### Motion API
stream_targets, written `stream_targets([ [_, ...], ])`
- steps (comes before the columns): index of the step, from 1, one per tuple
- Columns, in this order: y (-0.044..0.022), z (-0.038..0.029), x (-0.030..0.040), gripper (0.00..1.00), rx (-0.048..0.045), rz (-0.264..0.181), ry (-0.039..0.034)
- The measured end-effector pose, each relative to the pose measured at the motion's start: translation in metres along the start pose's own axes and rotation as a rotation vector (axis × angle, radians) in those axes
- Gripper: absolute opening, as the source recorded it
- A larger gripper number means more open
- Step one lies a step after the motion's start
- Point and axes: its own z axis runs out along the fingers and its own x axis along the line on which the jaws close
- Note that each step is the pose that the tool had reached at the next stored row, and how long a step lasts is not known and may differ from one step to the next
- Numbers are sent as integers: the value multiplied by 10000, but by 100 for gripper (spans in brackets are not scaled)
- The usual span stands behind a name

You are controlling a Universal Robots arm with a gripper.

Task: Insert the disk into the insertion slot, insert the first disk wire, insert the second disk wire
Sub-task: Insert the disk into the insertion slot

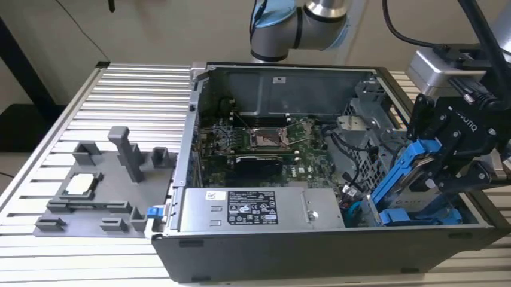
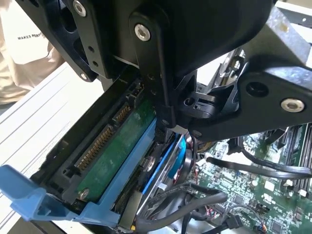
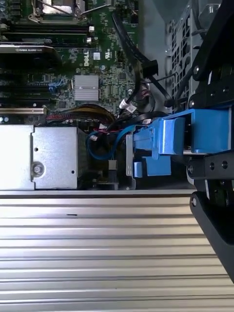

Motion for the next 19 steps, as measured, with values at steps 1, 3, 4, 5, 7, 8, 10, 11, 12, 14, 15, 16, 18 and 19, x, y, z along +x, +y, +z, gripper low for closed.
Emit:
stream_targets([
  [1, 0, 3, 0, 33, 2, 0, -2],
  [3, 1, 3, 0, 33, 3, 0, -1],
  [4, 1, 3, 0, 33, 3, 0, -1],
  [5, 1, 3, 0, 33, 3, 0, -1],
  [7, 0, 5, 0, 33, 3, 0, -3],
  [8, 1, 4, 0, 34, 2, 1, 0],
  [10, 1, 5, 0, 34, 3, 0, -1],
  [11, 0, 5, 0, 41, 3, 0, -3],
  [12, 1, -5, 0, 41, 3, 1, -4],
  [14, 4, -88, 0, 41, 3, 1, -3],
  [15, 6, -135, -1, 41, 2, 1, -5],
  [16, 7, -179, -1, 41, 3, 1, -3],
  [18, 9, -241, -3, 41, 3, 1, 8],
  [19, 9, -239, -3, 41, 8, 1, 9],
])
